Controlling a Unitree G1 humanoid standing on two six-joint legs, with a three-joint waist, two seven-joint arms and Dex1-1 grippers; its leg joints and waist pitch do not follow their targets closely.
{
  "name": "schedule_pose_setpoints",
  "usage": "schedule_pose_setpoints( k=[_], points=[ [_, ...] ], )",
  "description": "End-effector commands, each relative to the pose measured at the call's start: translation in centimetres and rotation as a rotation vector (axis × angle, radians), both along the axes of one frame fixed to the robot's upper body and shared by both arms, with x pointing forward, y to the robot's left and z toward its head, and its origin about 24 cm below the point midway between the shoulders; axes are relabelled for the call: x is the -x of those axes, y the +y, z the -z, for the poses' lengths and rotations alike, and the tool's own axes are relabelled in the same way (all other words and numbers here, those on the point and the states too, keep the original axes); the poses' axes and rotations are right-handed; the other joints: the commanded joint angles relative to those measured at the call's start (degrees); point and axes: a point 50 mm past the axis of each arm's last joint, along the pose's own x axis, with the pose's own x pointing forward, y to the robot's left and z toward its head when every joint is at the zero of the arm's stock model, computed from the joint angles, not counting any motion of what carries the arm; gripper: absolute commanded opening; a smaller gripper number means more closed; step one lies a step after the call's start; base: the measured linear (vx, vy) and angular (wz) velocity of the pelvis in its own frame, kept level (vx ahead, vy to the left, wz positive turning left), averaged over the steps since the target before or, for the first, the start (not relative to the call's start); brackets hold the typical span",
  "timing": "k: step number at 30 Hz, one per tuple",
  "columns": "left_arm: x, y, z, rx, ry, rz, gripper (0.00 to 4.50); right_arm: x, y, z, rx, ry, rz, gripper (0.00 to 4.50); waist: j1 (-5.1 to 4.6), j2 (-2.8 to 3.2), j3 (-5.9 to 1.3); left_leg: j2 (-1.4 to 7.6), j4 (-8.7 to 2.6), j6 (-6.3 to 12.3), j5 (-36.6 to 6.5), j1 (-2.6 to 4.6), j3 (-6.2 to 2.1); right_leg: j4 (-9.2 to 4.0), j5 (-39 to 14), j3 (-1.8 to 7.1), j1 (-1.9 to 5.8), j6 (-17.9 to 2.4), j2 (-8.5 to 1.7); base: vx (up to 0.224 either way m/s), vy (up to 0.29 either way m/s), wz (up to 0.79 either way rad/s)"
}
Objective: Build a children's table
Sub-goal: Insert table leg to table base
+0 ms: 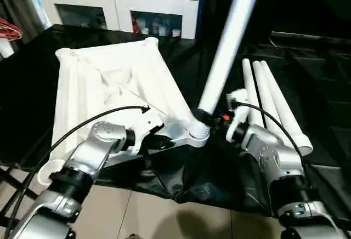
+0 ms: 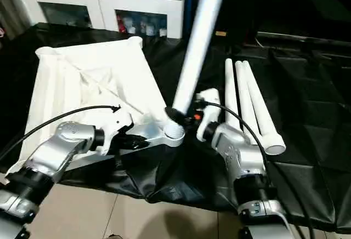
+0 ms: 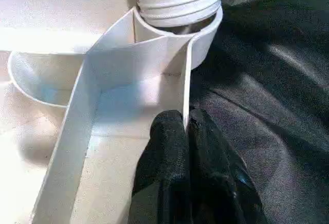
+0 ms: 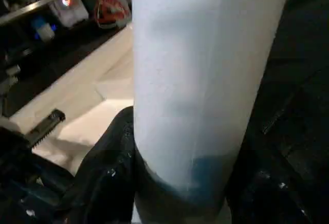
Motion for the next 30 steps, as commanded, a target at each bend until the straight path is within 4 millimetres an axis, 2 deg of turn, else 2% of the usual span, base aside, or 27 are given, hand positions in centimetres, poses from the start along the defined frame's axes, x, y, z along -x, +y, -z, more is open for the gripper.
schedule_pose_setpoints(
  k=[1, 8, 13, 14, 15, 16, 21, 30],
  points=[
    [-1.0, 0.1, -1.4, 0.032, -0.065, -0.047, 0.0, 0.9, -0.6, 2.5, 0.015, 0.101, 0.026, 1.88, -0.09, 0.78, -4.04, 3.23, -4.01, 1.04, -8.2, 1.55, -1.16, -4.02, 5.5, 2.45, 2.14, -16.5, -4.86, 0.0, 0.0, 0.0],
    [-1.3, 0.1, -1.4, 0.03, -0.082, -0.071, 0.0, 1.7, -1.2, 3.5, 0.022, 0.066, 0.074, 1.88, -0.02, 0.84, -3.92, 3.23, -4.14, 0.57, -9.5, 1.58, -1.11, -4.35, 3.8, 2.55, 1.98, -16.1, -4.96, 0.0, 0.0, 0.0],
    [-1.3, 0.2, -1.3, 0.022, -0.085, -0.068, 0.0, 1.7, -1.4, 2.9, 0.15, -0.025, 0.06, 1.88, -0.09, 0.76, -3.82, 3.18, -4.29, 0.42, -9.8, 1.53, -1.18, -4.49, 2.4, 2.53, 1.91, -15.4, -4.83, 0.0, 0.0, 0.0],
    [-1.2, 0.2, -1.2, 0.021, -0.085, -0.068, 0.0, 1.7, -1.3, 2.8, 0.163, -0.037, 0.053, 1.88, -0.12, 0.54, -3.79, 3.16, -4.29, 0.42, -9.9, 1.49, -1.14, -4.61, 2.0, 2.56, 1.91, -15.3, -4.87, 0.0, 0.0, 0.0],
    [-1.2, 0.2, -1.2, 0.02, -0.086, -0.068, 0.0, 1.8, -1.3, 2.7, 0.168, -0.047, 0.051, 1.88, -0.11, 0.68, -3.75, 3.16, -4.31, 0.37, -10.4, 1.52, -1.13, -4.67, 1.0, 2.61, 1.85, -15.3, -4.94, 0.0, 0.0, 0.0],
    [-1.2, 0.1, -1.1, 0.019, -0.087, -0.069, 0.0, 1.8, -1.2, 2.7, 0.171, -0.054, 0.05, 1.88, -0.17, 0.35, -3.7, 3.17, -4.34, 0.41, -10.4, 1.47, -1.1, -4.77, 0.6, 2.65, 1.86, -15.2, -4.93, 0.0, 0.0, 0.0],
    [-1.2, 0.1, -1.1, 0.017, -0.09, -0.071, 0.0, 1.9, -0.9, 2.5, 0.184, -0.078, 0.038, 1.88, -0.12, 0.38, -3.64, 3.25, -4.44, 0.77, -10.4, 1.44, -1.13, -4.82, -0.5, 2.71, 1.73, -14.8, -4.96, 0.0, 0.0, 0.0],
    [-0.8, 0.0, -0.9, 0.003, -0.088, -0.03, 0.0, 2.0, 0.3, 2.7, 0.297, -0.093, -0.112, 1.88, -0.21, -0.11, -3.39, 3.17, -4.54, 0.96, -10.8, 1.28, -1.1, -5.13, -3.7, 2.74, 1.57, -13.9, -4.93, 0.0, 0.0, 0.0]
  ],
)
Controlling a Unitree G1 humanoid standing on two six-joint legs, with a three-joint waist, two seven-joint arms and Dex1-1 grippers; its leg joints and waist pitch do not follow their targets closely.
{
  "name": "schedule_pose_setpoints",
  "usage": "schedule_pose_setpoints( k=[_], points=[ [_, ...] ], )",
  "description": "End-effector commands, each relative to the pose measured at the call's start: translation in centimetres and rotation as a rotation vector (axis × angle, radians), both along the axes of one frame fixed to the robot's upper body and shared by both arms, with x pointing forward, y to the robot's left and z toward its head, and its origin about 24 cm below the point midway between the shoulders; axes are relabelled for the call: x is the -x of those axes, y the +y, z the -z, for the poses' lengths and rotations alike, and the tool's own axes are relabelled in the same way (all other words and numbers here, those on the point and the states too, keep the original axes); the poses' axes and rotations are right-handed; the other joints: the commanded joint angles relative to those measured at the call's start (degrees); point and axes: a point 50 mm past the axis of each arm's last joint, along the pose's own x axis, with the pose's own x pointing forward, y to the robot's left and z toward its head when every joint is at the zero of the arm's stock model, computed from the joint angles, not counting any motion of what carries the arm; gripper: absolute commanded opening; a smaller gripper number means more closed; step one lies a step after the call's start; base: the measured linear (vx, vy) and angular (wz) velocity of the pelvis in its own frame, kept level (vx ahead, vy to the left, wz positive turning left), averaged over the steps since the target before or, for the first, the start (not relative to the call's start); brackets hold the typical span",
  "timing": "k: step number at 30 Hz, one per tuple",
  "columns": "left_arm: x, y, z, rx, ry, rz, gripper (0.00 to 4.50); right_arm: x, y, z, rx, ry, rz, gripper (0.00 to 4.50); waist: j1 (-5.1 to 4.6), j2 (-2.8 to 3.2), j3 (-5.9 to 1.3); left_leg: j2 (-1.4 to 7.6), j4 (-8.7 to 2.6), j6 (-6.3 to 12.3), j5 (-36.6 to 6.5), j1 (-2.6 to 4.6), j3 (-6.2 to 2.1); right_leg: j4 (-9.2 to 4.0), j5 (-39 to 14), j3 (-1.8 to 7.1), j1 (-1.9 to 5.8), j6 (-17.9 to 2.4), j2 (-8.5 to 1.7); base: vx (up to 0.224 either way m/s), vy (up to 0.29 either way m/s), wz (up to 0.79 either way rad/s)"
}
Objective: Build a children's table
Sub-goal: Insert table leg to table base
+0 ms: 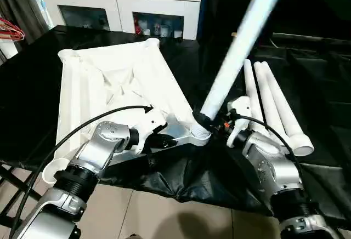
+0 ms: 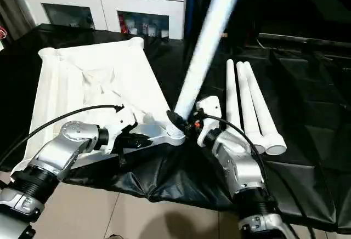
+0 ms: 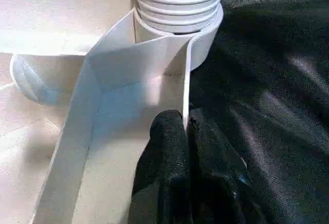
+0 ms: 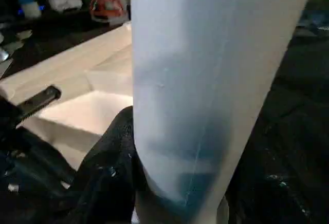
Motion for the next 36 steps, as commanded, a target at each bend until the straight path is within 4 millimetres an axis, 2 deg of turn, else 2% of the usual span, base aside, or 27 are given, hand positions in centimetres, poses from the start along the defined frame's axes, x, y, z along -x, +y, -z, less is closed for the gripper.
schedule_pose_setpoints(
  k=[1, 2, 4, 6, 8, 10, 11, 13, 16, 18, 25, 30, 31, 32, 33, 35, 36],
  points=[
    [-0.6, 0.3, -1.0, 0.011, -0.062, -0.024, 0.0, 1.0, -0.1, 2.7, 0.101, 0.125, -0.054, 1.88, -0.19, -0.36, -3.32, 3.19, -4.43, 1.05, -10.8, 1.25, -1.06, -5.18, -4.4, 2.82, 1.53, -13.7, -5.02, 0.0, 0.0, 0.0],
    [-0.6, 0.3, -1.1, 0.012, -0.06, -0.018, 0.0, 0.9, 0.0, 2.7, 0.109, 0.125, -0.07, 1.88, -0.25, -0.57, -3.32, 3.23, -4.45, 1.16, -10.6, 1.23, -1.03, -5.25, -4.7, 2.84, 1.53, -13.5, -5.03, 0.0, 0.0, 0.0],
    [-0.5, 0.3, -1.1, 0.013, -0.059, -0.014, 0.0, 0.8, 0.0, 2.7, 0.114, 0.125, -0.076, 1.88, -0.24, -0.45, -3.29, 3.25, -4.5, 1.2, -10.5, 1.24, -1.08, -5.19, -4.8, 2.8, 1.48, -13.5, -4.99, 0.0, 0.0, 0.0],
    [-0.4, 0.3, -1.2, 0.011, -0.057, 0.009, 0.0, 0.6, 0.1, 2.6, 0.122, 0.131, -0.113, 1.88, -0.37, -0.7, -3.31, 3.23, -4.47, 1.43, -10.6, 1.2, -1.05, -5.19, -4.7, 2.79, 1.43, -13.9, -4.99, 0.0, 0.0, 0.0],
    [-0.4, 0.2, -1.3, 0.006, -0.056, 0.034, 0.0, 0.5, 0.3, 2.5, 0.124, 0.132, -0.161, 1.88, -0.43, -0.7, -3.26, 3.31, -4.5, 1.42, -10.4, 1.19, -1.05, -5.18, -4.7, 2.8, 1.41, -13.8, -4.97, 0.0, 0.0, 0.0],
    [-0.3, 0.2, -1.4, 0.005, -0.056, 0.044, 0.0, 0.5, 0.3, 2.5, 0.124, 0.132, -0.171, 1.88, -0.45, -0.79, -3.42, 3.28, -4.4, 1.81, -9.6, 1.12, -1.07, -4.95, -3.1, 2.74, 1.53, -14.1, -4.99, 0.0, 0.0, 0.0],
    [-0.3, 0.2, -1.5, 0.002, -0.059, 0.056, 0.0, 0.4, 0.2, 2.5, 0.115, 0.132, -0.184, 1.88, -0.52, -1.05, -3.44, 3.26, -4.34, 2.18, -9.0, 1.07, -1.02, -4.89, -2.1, 2.73, 1.56, -14.4, -4.99, 0.0, 0.0, 0.0],
    [-0.2, 0.2, -1.8, 0.006, -0.059, 0.081, 0.0, 0.4, 0.2, 2.4, 0.103, 0.13, -0.215, 1.88, -0.46, -0.97, -3.4, 3.29, -4.34, 2.48, -8.9, 1.14, -1.01, -4.88, -1.6, 2.74, 1.51, -14.6, -5.0, 0.0, 0.0, 0.0],
    [0.1, 0.2, -2.2, 0.01, -0.057, 0.141, 0.0, 0.7, 0.0, 2.3, 0.085, 0.126, -0.286, 1.88, -0.37, -1.33, -3.48, 3.39, -4.29, 3.15, -8.4, 1.18, -0.97, -4.73, -0.7, 2.71, 1.57, -15.0, -5.09, 0.0, 0.0, 0.0],
    [0.4, 0.3, -2.4, 0.012, -0.052, 0.181, 0.0, 0.9, 0.0, 2.4, 0.084, 0.127, -0.322, 1.88, -0.28, -1.15, -3.55, 3.49, -4.27, 3.52, -7.8, 1.26, -0.98, -4.53, 0.8, 2.65, 1.51, -15.3, -5.02, 0.0, 0.0, 0.0],
    [0.9, 0.6, -3.1, 0.023, -0.013, 0.292, 0.0, 1.3, -0.3, 2.5, 0.098, 0.125, -0.418, 1.88, -0.02, -1.17, -3.61, 3.52, -4.21, 4.33, -6.9, 1.33, -0.89, -4.24, 3.6, 2.54, 1.61, -16.4, -5.05, 0.0, 0.0, 0.0],
    [-0.3, 0.6, -3.4, -0.011, -0.045, 0.232, 0.0, 1.1, -0.3, 2.6, 0.109, 0.108, -0.408, 1.88, 0.05, -1.21, -3.52, 3.57, -4.35, 3.45, -8.4, 1.47, -0.84, -4.41, 1.7, 2.53, 1.53, -16.9, -5.06, 0.0, 0.0, 0.0],
    [-0.7, 0.5, -3.5, -0.016, -0.064, 0.193, 0.0, 0.8, -0.3, 2.6, 0.107, 0.101, -0.378, 1.88, 0.07, -1.19, -3.48, 3.57, -4.35, 3.12, -8.8, 1.49, -0.83, -4.5, 1.0, 2.57, 1.48, -16.9, -5.13, 0.0, 0.0, 0.0],
    [-1.1, 0.5, -3.5, -0.017, -0.085, 0.151, 0.0, 0.5, -0.2, 2.6, 0.108, 0.089, -0.335, 1.88, 0.03, -1.45, -3.45, 3.57, -4.38, 2.88, -9.3, 1.55, -0.76, -4.63, 0.4, 2.59, 1.39, -16.9, -5.16, 0.0, 0.0, 0.0],
    [-1.5, 0.4, -3.6, -0.018, -0.102, 0.115, 0.0, 0.2, -0.2, 2.5, 0.109, 0.078, -0.298, 1.88, 0.08, -1.29, -3.32, 3.56, -4.56, 2.02, -10.7, 1.67, -0.84, -4.81, -2.3, 2.59, 1.25, -16.6, -5.22, 0.0, 0.0, 0.0],
    [-2.2, 0.2, -3.8, -0.008, -0.129, 0.039, 0.0, -0.4, -0.1, 2.6, 0.109, 0.069, -0.213, 1.88, -0.1, -1.43, -3.12, 3.6, -4.77, 0.75, -12.4, 1.56, -0.93, -5.08, -5.7, 2.65, 1.26, -15.8, -5.35, 0.0, 0.0, 0.0],
    [-3.0, -0.2, -4.3, 0.026, -0.134, -0.067, 0.0, -1.2, 0.2, 2.7, 0.103, 0.075, -0.108, 1.88, -0.24, -1.49, -3.22, 3.66, -4.82, 0.02, -12.8, 1.59, -0.95, -5.06, -6.8, 2.71, 1.24, -15.5, -5.46, 0.0, 0.0, 0.0]
  ],
)
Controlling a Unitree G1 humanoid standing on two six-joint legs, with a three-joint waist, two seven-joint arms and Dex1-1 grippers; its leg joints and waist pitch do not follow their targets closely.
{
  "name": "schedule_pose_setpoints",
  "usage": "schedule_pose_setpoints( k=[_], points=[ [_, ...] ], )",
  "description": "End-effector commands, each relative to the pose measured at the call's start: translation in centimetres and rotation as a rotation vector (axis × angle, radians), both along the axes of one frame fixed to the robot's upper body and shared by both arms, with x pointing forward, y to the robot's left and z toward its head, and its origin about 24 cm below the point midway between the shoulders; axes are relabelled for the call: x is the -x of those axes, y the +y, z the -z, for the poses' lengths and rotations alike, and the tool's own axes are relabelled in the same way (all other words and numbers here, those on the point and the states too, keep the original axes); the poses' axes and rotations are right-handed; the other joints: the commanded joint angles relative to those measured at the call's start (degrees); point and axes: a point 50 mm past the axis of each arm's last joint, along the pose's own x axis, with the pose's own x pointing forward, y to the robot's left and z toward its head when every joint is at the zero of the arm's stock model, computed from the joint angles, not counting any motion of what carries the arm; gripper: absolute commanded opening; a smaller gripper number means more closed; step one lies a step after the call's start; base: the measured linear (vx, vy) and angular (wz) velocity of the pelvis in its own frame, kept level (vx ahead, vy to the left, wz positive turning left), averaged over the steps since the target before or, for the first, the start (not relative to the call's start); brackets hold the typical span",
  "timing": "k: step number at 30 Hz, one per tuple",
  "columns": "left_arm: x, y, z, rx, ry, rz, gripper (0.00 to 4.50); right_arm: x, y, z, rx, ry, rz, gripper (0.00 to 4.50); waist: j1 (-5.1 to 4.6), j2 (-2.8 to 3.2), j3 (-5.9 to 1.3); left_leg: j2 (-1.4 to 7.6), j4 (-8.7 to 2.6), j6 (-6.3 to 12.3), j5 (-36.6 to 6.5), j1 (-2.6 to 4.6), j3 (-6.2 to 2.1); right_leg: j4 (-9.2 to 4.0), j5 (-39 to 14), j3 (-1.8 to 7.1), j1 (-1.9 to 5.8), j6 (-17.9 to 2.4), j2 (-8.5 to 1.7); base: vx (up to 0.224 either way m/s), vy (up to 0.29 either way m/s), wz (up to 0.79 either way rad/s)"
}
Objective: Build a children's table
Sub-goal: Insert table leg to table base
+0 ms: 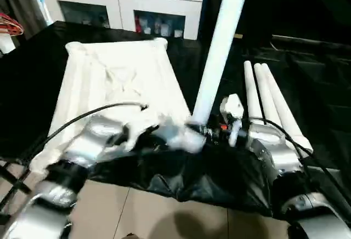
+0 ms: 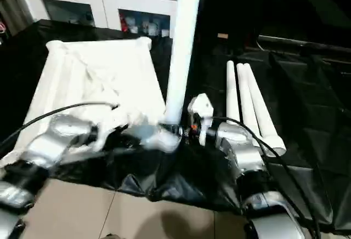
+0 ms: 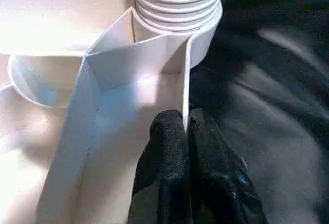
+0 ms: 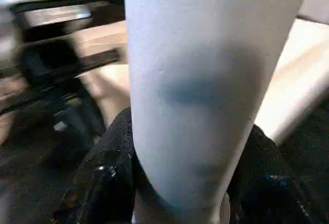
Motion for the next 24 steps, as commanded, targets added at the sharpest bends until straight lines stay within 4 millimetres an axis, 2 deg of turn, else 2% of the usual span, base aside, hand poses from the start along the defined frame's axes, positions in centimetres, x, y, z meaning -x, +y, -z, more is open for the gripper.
schedule_pose_setpoints(
  k=[1, 2, 3, 5, 6, 7, 8, 9, 11, 12, 14, 15, 18, 21, 22, 24],
  points=[
    [-2.0, -0.6, -3.5, 0.078, -0.137, -0.103, 0.0, 0.3, 0.0, 2.6, 0.06, 0.111, 0.081, 1.88, -0.29, 0.19, -3.37, 3.53, -4.72, -0.57, -13.1, 1.68, -1.18, -4.9, -7.2, 2.67, 1.26, -15.1, -5.3, 0.0, 0.0, 0.0],
    [-2.6, -1.1, -4.0, 0.088, -0.155, -0.19, 0.0, -0.4, 0.5, 3.0, 0.068, 0.146, 0.201, 1.88, -0.37, 0.06, -3.45, 3.54, -4.81, -0.73, -12.2, 1.47, -1.28, -4.81, -6.8, 2.62, 1.5, -14.8, -5.28, 0.0, 0.0, 0.0],
    [-2.7, -1.3, -4.2, 0.095, -0.164, -0.215, 0.0, -0.7, 0.8, 3.2, 0.068, 0.171, 0.243, 1.88, -0.78, 0.06, -3.46, 3.47, -4.82, -0.74, -11.0, 1.22, -1.34, -4.58, -4.8, 2.56, 1.52, -15.0, -5.18, 0.0, 0.0, 0.0],
    [-3.0, -1.8, -4.6, 0.113, -0.171, -0.277, 0.0, -1.1, 1.4, 3.5, 0.074, 0.209, 0.318, 1.88, -1.35, 0.17, -3.71, 3.29, -4.52, -0.34, -9.9, 1.15, -1.3, -4.44, -2.6, 2.57, 1.59, -15.6, -5.21, 0.0, 0.0, 0.0],
    [-3.1, -2.1, -4.7, 0.119, -0.181, -0.315, 0.0, -1.4, 1.6, 3.6, 0.081, 0.221, 0.36, 1.88, -1.48, 0.04, -3.8, 3.1, -4.29, 0.43, -8.0, 0.75, -1.27, -4.26, 0.3, 2.53, 1.94, -15.7, -5.1, 0.0, 0.0, 0.0],
    [-3.2, -2.3, -4.8, 0.125, -0.186, -0.349, 0.0, -1.6, 1.8, 3.7, 0.079, 0.23, 0.393, 1.88, -1.46, 0.08, -3.92, 3.11, -4.14, 0.81, -6.9, 0.74, -1.2, -4.08, 2.0, 2.57, 1.99, -15.8, -5.19, 0.0, 0.0, 0.0],
    [-3.2, -2.7, -4.8, 0.131, -0.193, -0.38, 0.0, -1.8, 2.1, 3.7, 0.07, 0.241, 0.432, 1.88, -1.38, 0.02, -4.09, 3.06, -3.86, 1.95, -5.3, 0.9, -1.08, -3.94, 5.1, 2.57, 1.95, -16.2, -5.11, 0.0, 0.0, 0.0],
    [-3.2, -3.1, -4.8, 0.133, -0.202, -0.406, 0.0, -1.9, 2.3, 3.7, 0.063, 0.252, 0.465, 1.88, -1.26, -0.01, -4.26, 2.99, -3.61, 3.44, -3.1, 0.77, -1.01, -3.64, 8.7, 2.56, 2.04, -16.6, -5.0, 0.0, 0.0, 0.0],
    [-3.1, -3.9, -4.6, 0.126, -0.221, -0.433, 0.0, -2.2, 3.0, 3.6, 0.041, 0.268, 0.503, 1.88, -1.26, -0.09, -4.57, 3.01, -3.28, 5.25, -0.6, 0.63, -0.97, -3.12, 13.8, 2.53, 2.08, -17.2, -4.91, 0.0, 0.0, 0.0],
    [-2.9, -4.5, -4.3, 0.122, -0.235, -0.429, 0.0, -2.2, 3.8, 3.5, 0.037, 0.267, 0.509, 1.88, -1.09, 0.02, -4.48, 3.0, -3.18, 6.29, -0.2, 0.66, -0.91, -3.13, 14.9, 2.41, 1.96, -17.4, -4.81, 0.0, 0.0, 0.0],
    [-2.7, -4.8, -4.1, 0.113, -0.236, -0.429, 0.0, -2.2, 4.4, 3.4, 0.03, 0.268, 0.504, 1.88, -1.1, 0.05, -4.33, 3.17, -3.29, 6.52, -1.7, 0.71, -0.91, -3.33, 12.9, 2.3, 1.81, -17.5, -4.9, 0.0, 0.0, 0.0],
    [-2.7, -4.8, -4.0, 0.105, -0.238, -0.428, 0.0, -2.2, 4.5, 3.4, 0.028, 0.269, 0.504, 1.88, -1.12, -0.1, -4.18, 3.24, -3.43, 6.17, -3.0, 0.74, -0.89, -3.54, 10.7, 2.3, 1.79, -17.4, -4.86, 0.0, 0.0, 0.0],
    [-2.5, -4.8, -3.9, 0.105, -0.225, -0.435, 0.0, -2.3, 4.9, 3.3, 0.014, 0.269, 0.508, 1.88, -1.18, 0.06, -4.06, 3.42, -3.61, 4.97, -4.9, 0.92, -0.93, -3.68, 7.3, 2.32, 1.66, -16.9, -4.87, 0.0, 0.0, 0.0],
    [-2.5, -4.7, -4.0, 0.103, -0.228, -0.425, 0.0, -2.4, 5.2, 3.1, 0.005, 0.261, 0.495, 1.88, -1.25, 0.12, -4.02, 3.34, -3.63, 4.36, -5.2, 0.92, -0.9, -3.73, 7.1, 2.39, 1.64, -16.7, -4.82, 0.0, 0.0, 0.0],
    [-2.5, -4.7, -4.0, 0.103, -0.229, -0.417, 0.0, -2.5, 5.3, 2.8, -0.013, 0.252, 0.491, 2.23, -1.3, 0.13, -4.04, 3.3, -3.62, 4.39, -5.2, 0.87, -0.89, -3.67, 7.6, 2.42, 1.67, -16.7, -4.82, 0.0, 0.0, 0.0],
    [-2.5, -4.7, -4.0, 0.102, -0.23, -0.413, 0.0, -2.6, 5.4, 2.6, -0.023, 0.247, 0.486, 2.23, -1.28, 0.22, -4.08, 3.28, -3.58, 4.53, -4.7, 0.85, -0.92, -3.61, 8.4, 2.4, 1.72, -16.7, -4.84, 0.0, 0.0, 0.0]
  ],
)
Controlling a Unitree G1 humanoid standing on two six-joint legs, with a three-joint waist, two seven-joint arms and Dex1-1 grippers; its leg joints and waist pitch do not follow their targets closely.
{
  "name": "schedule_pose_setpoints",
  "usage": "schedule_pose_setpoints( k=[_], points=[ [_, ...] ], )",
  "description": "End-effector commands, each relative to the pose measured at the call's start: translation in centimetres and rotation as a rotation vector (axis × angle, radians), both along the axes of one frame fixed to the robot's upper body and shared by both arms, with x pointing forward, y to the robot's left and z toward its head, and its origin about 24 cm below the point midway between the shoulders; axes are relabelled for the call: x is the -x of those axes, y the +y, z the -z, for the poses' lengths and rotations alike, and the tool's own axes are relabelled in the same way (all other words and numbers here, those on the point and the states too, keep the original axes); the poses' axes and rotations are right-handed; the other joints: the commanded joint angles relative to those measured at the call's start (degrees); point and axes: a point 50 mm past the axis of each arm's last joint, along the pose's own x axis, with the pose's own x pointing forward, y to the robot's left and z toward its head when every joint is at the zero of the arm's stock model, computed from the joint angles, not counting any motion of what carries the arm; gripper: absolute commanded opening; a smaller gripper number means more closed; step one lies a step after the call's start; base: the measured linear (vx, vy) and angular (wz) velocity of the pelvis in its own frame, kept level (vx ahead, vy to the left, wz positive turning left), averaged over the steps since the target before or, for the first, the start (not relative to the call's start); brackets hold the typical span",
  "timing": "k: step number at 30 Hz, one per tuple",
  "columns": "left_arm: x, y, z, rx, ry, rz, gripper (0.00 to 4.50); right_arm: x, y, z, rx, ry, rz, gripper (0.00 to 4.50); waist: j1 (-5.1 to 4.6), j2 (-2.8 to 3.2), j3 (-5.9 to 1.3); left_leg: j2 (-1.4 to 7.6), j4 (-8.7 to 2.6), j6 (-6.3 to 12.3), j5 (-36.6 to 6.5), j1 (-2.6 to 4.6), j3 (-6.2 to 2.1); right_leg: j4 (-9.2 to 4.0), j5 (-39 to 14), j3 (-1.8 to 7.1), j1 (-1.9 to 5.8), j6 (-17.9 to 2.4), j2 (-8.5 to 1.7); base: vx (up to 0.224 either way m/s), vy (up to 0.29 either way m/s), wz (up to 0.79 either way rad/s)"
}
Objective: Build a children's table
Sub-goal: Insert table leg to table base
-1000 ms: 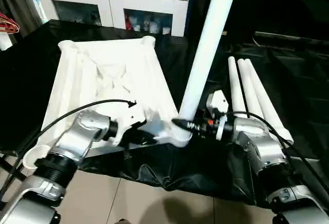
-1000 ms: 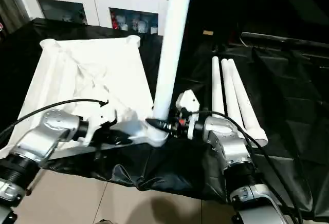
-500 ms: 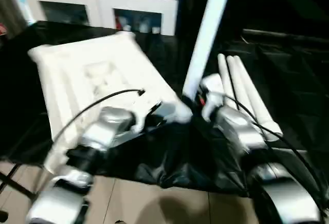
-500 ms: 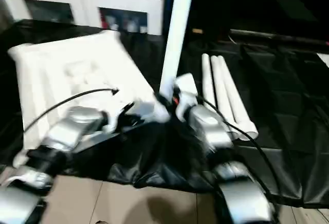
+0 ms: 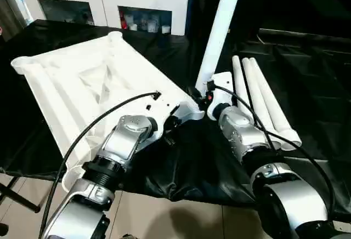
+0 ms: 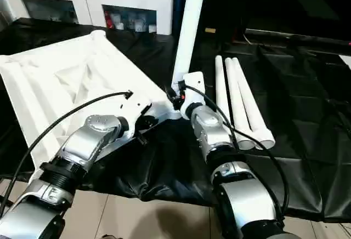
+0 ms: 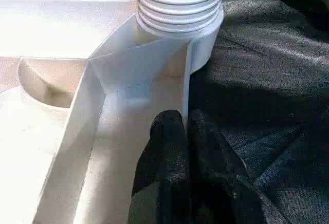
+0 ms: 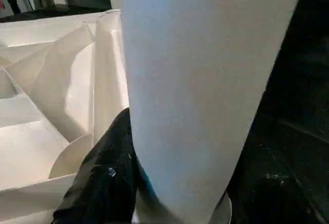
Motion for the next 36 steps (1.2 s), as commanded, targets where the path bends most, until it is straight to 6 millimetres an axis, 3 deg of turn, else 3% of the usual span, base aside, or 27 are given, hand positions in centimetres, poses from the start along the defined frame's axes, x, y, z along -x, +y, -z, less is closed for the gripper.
schedule_pose_setpoints(
  k=[1, 8, 11, 15, 17, 18, 23, 25, 26, 32, 36],
  points=[
    [-0.9, -0.5, -3.6, 0.046, -0.158, 0.002, 0.0, 1.8, 1.6, 3.4, -0.02, 0.163, -0.058, 2.44, 0.39, 0.52, -4.19, 3.09, -3.52, 4.41, -5.0, 1.51, -0.98, -3.72, 8.5, 2.48, 2.72, -16.7, -4.92, 0.0, 0.0, 0.0],
    [-0.9, -0.4, -3.6, 0.041, -0.155, 0.042, 0.0, 1.1, 1.4, 2.1, -0.036, 0.095, -0.069, 3.06, 0.31, 0.69, -4.39, 3.11, -3.32, 5.29, -3.8, 1.52, -0.97, -3.43, 11.5, 2.45, 2.8, -17.5, -4.89, 0.0, 0.0, 0.0],
    [-0.7, -0.2, -3.5, 0.043, -0.152, 0.09, 0.0, 0.9, 1.2, 1.1, -0.062, 0.04, -0.113, 3.25, 0.52, 1.16, -4.35, 3.16, -3.34, 5.49, -4.0, 1.6, -1.04, -3.46, 11.6, 2.39, 2.71, -17.5, -4.91, 0.0, 0.0, 0.0],
    [-0.3, 0.1, -3.2, 0.031, -0.144, 0.153, 0.0, 0.9, 0.7, 0.5, -0.053, 0.0, -0.185, 3.62, 0.59, 1.31, -4.37, 3.18, -3.32, 5.56, -3.8, 1.57, -1.06, -3.29, 12.8, 2.38, 2.86, -17.8, -4.89, 0.0, 0.0, 0.0],
    [-0.1, 0.2, -3.1, 0.029, -0.139, 0.176, 0.0, 1.0, 0.6, 0.4, -0.047, -0.007, -0.214, 3.62, 0.64, 1.22, -4.47, 3.14, -3.23, 5.83, -3.3, 1.56, -1.06, -3.18, 13.7, 2.35, 2.95, -18.0, -4.89, 0.0, 0.0, 0.0],
    [0.0, 0.2, -2.9, 0.026, -0.133, 0.196, 0.0, 1.2, 0.5, 0.4, -0.04, -0.007, -0.246, 3.62, 0.63, 1.49, -4.46, 3.18, -3.19, 5.9, -3.3, 1.57, -1.05, -3.12, 13.7, 2.34, 2.84, -18.2, -4.93, 0.0, 0.0, 0.0],
    [0.8, 0.6, -2.5, 0.023, -0.104, 0.337, 0.0, 2.2, -1.0, 0.8, 0.022, -0.004, -0.425, 3.62, 1.07, 1.29, -4.38, 3.23, -3.16, 6.43, -3.6, 1.61, -1.06, -3.3, 13.7, 2.31, 3.01, -18.1, -4.84, 0.0, 0.0, 0.0],
    [1.1, 0.6, -2.4, 0.021, -0.096, 0.381, 0.0, 2.5, -1.4, 0.9, 0.034, 0.003, -0.475, 3.62, 1.22, 1.44, -4.34, 3.33, -3.23, 6.08, -4.6, 1.77, -1.0, -3.31, 12.5, 2.35, 2.78, -18.2, -4.87, 0.0, 0.0, 0.0],
    [1.3, 0.7, -2.4, 0.018, -0.092, 0.408, 0.0, 2.7, -1.6, 0.9, 0.045, 0.012, -0.513, 3.62, 1.56, 1.82, -4.3, 3.39, -3.29, 5.28, -5.4, 1.87, -1.04, -3.34, 11.4, 2.36, 2.72, -18.1, -4.84, 0.0, 0.0, 0.0],
    [2.3, 1.1, -2.0, -0.011, -0.057, 0.545, 0.0, 3.9, -2.8, 1.0, 0.107, 0.05, -0.688, 3.62, 2.15, 1.48, -4.26, 3.43, -3.44, 4.47, -6.2, 1.86, -0.99, -3.35, 10.6, 2.21, 2.75, -17.9, -4.73, 0.0, 0.0, 0.0],
    [2.8, 1.5, -1.9, -0.005, -0.037, 0.601, 0.0, 5.1, -3.7, 0.9, 0.177, 0.066, -0.85, 3.62, 3.04, 1.3, -4.31, 3.4, -3.24, 4.77, -5.7, 1.81, -0.89, -3.32, 10.8, 2.27, 2.72, -17.2, -4.81, 0.0, 0.0, 0.0]
  ],
)
